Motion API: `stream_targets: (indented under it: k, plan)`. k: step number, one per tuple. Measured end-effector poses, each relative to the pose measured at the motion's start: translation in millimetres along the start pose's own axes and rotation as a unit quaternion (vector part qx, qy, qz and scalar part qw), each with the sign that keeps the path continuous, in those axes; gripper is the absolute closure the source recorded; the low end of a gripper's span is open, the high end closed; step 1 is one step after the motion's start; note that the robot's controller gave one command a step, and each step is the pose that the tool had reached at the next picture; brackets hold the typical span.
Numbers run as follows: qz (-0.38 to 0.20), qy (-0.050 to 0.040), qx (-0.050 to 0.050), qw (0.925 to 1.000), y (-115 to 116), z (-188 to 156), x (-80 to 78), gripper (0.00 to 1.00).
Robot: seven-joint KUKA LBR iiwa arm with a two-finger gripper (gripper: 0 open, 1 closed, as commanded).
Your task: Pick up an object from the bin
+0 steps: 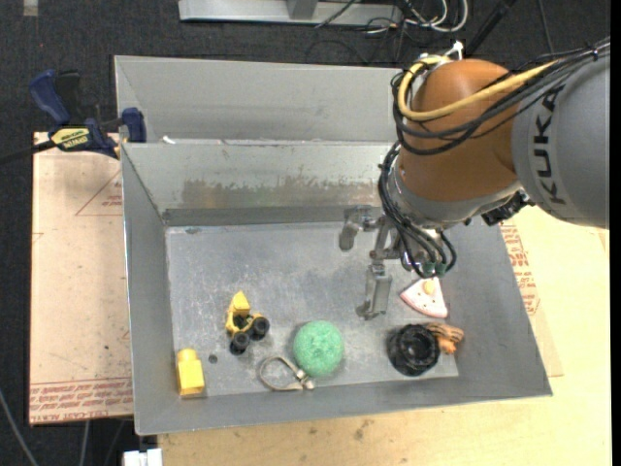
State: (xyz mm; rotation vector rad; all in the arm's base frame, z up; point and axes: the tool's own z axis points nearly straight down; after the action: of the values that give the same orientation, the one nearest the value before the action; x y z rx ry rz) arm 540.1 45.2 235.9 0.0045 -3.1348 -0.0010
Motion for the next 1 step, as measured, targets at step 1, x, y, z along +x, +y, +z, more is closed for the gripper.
stream_targets:
  k: [1]
  plan:
    - [0.001, -0.004, 0.0, 1.0, -0.3, -4.5, -1.4, 0.0]
